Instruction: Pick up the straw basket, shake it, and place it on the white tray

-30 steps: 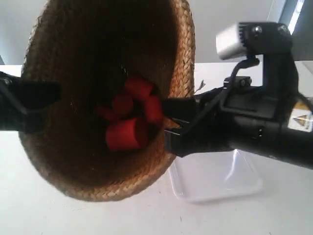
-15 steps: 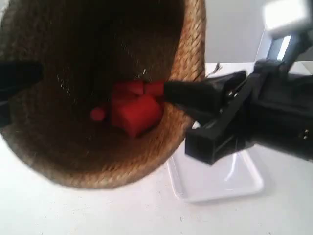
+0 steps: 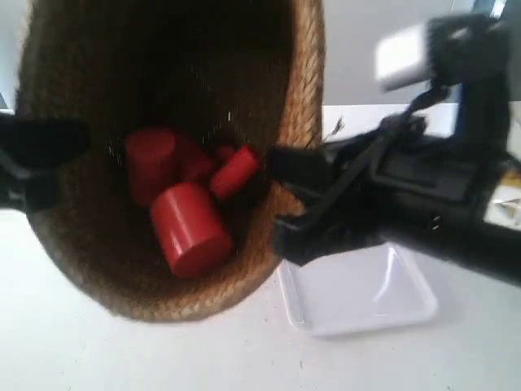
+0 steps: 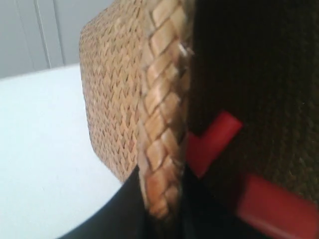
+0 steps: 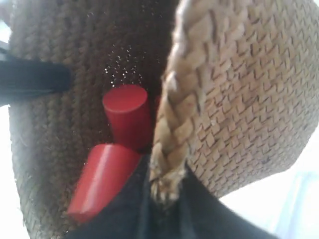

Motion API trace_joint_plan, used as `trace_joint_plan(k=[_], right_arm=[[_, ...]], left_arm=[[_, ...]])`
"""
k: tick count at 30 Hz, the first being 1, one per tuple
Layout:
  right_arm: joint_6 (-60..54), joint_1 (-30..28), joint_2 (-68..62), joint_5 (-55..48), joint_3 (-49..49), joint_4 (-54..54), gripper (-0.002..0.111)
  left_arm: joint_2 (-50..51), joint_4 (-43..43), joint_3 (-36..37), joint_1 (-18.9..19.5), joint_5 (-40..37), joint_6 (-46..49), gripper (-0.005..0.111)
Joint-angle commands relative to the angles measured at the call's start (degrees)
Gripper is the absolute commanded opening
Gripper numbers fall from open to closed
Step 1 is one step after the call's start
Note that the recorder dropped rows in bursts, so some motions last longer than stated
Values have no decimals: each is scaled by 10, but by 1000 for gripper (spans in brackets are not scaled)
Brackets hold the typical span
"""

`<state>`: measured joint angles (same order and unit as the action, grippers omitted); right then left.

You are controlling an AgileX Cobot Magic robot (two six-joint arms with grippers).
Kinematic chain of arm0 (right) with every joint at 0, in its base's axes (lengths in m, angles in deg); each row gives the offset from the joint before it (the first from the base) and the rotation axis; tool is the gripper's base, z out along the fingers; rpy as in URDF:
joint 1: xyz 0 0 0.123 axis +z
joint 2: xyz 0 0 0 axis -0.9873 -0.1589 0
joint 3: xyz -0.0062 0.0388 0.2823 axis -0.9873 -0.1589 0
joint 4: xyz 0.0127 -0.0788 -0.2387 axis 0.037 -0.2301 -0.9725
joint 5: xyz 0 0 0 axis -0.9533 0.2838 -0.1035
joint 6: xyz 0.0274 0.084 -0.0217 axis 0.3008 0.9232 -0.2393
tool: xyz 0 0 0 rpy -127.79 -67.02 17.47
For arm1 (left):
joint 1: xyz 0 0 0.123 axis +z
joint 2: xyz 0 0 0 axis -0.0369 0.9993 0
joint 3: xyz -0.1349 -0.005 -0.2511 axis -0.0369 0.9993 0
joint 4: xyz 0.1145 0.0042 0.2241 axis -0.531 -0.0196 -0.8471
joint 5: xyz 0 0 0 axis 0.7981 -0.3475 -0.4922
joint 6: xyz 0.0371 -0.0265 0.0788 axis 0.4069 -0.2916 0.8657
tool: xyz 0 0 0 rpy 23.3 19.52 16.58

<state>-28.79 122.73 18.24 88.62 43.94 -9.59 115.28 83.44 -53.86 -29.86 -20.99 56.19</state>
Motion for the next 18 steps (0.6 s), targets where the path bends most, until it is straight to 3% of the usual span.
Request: trace_joint_plan(k=[1,3,8,12,15,18], right_arm=[[0,67,73,-12,50,-12,0],[-41,81,84,7,42,-39,0],[-68,20,-1,42,-11,-27,0],[-17,60,54,31,26,0,0],[-68,71,91,60,29,-5,0],[-138,26,51,69,-2,11,0]], left_arm=[[-56,3,-62,-26,-65,18,0],[-70,-28,-61,-30,-41,59,0],[-10,-21,-3,4,-3,38,0],[-39,-9,-40,-11,-24,23,0],[-64,-29,-61,-15,-10,44,0],[-30,-58,-29,-4,17,67,0]])
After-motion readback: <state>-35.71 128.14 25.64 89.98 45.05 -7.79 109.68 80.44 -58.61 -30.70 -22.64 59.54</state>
